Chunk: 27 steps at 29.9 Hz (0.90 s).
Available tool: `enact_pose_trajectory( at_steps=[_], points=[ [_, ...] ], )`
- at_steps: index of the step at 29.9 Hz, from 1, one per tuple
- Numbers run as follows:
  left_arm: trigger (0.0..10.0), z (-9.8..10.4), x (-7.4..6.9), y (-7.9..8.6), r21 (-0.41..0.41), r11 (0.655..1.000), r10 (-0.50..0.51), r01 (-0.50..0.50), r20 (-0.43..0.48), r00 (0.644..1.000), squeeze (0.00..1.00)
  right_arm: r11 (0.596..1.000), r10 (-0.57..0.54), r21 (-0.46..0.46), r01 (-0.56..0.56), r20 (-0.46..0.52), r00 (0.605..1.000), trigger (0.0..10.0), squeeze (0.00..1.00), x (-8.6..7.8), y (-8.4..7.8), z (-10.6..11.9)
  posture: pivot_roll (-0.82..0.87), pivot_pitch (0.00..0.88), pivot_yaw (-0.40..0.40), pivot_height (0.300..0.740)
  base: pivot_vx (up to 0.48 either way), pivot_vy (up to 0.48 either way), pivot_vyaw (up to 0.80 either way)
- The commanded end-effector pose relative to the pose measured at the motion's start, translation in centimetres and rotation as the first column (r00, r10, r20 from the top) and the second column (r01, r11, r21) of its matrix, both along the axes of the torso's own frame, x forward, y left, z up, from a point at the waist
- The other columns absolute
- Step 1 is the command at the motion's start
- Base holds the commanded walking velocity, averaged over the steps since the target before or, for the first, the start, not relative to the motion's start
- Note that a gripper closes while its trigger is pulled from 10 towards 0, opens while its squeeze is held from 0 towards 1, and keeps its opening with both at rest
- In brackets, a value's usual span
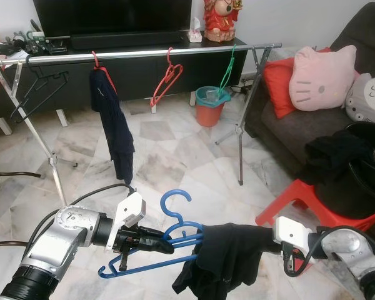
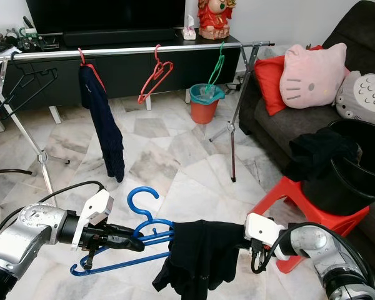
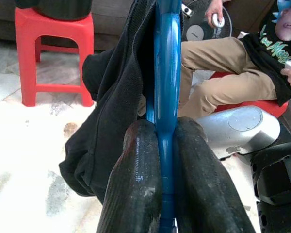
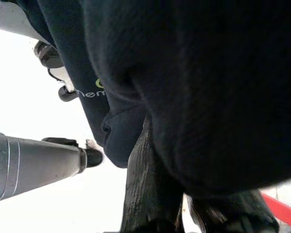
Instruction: Hang hanger
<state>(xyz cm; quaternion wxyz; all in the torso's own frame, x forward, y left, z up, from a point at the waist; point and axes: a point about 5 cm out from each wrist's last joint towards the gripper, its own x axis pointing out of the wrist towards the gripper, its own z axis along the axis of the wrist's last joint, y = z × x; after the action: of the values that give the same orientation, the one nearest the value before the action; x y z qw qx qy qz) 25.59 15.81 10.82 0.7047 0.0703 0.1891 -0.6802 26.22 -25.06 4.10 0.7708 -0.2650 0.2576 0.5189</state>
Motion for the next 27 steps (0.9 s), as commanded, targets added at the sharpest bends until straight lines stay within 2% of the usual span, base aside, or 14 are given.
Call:
enact_pose_trajectory(
  at_steps=[1,3,13,16,17,19,22,25,26,27],
  points=[
    [10.0,1.0,0.4,-0.3,-0.022,1.000,-0.016,0.017,0.043,0.999,0.00,1.000,0.004,-0.001,-0.004,0.014,1.000,0.0,0.00,0.3,0.1,0.3,-0.02,0.000,-0.092,0.740,0.000,0.000,0.00],
    [10.0,-0.7,0.4,0.7,0.133,0.991,-0.003,-0.004,0.056,0.998,0.00,1.000,0.007,-0.008,-0.007,0.030,1.000,0.0,0.00,0.5,0.1,0.5,-0.02,0.000,-0.090,0.740,0.000,0.000,0.00],
    [10.0,-3.0,0.1,3.3,0.273,0.958,0.076,-0.091,0.067,0.995,0.00,0.999,0.024,-0.031,-0.023,0.030,0.999,0.0,0.00,0.5,-0.1,0.6,-0.02,0.000,-0.090,0.740,0.000,0.000,0.00],
    [10.0,-3.8,0.3,4.9,0.358,0.924,0.110,-0.138,0.097,0.989,0.00,0.999,0.028,-0.043,-0.027,0.028,0.999,0.0,0.00,0.5,-0.1,0.5,-0.02,0.000,-0.091,0.740,0.000,0.000,0.00],
    [10.0,-3.8,0.3,4.9,0.358,0.924,0.110,-0.138,0.097,0.989,0.00,0.999,0.028,-0.043,-0.027,0.028,0.999,0.0,0.00,0.5,-0.1,0.5,-0.02,0.000,-0.091,0.740,0.000,0.000,0.00],
    [10.0,-4.5,0.3,5.9,0.426,0.889,0.125,-0.165,0.120,0.985,0.00,0.998,0.033,-0.054,-0.031,0.029,0.999,0.0,0.00,0.5,-0.2,0.5,-0.01,0.000,-0.091,0.740,0.000,0.000,0.00],
    [10.0,-4.9,0.6,6.4,0.439,0.871,0.169,-0.220,0.153,0.974,0.00,0.998,0.029,-0.056,-0.027,0.030,0.999,0.0,0.00,0.5,-0.2,0.4,-0.01,0.000,-0.091,0.740,0.000,0.000,0.00],
    [10.0,-6.0,0.9,7.5,0.488,0.811,0.243,-0.321,0.219,0.945,0.00,0.999,0.014,-0.047,-0.012,0.043,0.999,0.0,0.00,0.6,-0.1,0.4,-0.01,0.000,-0.091,0.740,0.000,0.000,0.00],
    [10.0,-6.5,1.0,7.9,0.504,0.775,0.291,-0.380,0.249,0.924,0.00,0.999,-0.009,-0.042,0.012,0.059,0.998,0.0,0.00,0.7,-0.1,0.4,-0.01,0.000,-0.091,0.740,0.000,0.000,0.00],
    [10.0,-6.8,1.1,8.2,0.512,0.755,0.306,-0.409,0.276,0.911,0.00,0.999,-0.033,-0.029,0.035,0.070,0.997,0.0,0.00,0.8,-0.1,0.4,0.00,0.000,-0.093,0.740,0.000,0.000,0.00]
  ],
)
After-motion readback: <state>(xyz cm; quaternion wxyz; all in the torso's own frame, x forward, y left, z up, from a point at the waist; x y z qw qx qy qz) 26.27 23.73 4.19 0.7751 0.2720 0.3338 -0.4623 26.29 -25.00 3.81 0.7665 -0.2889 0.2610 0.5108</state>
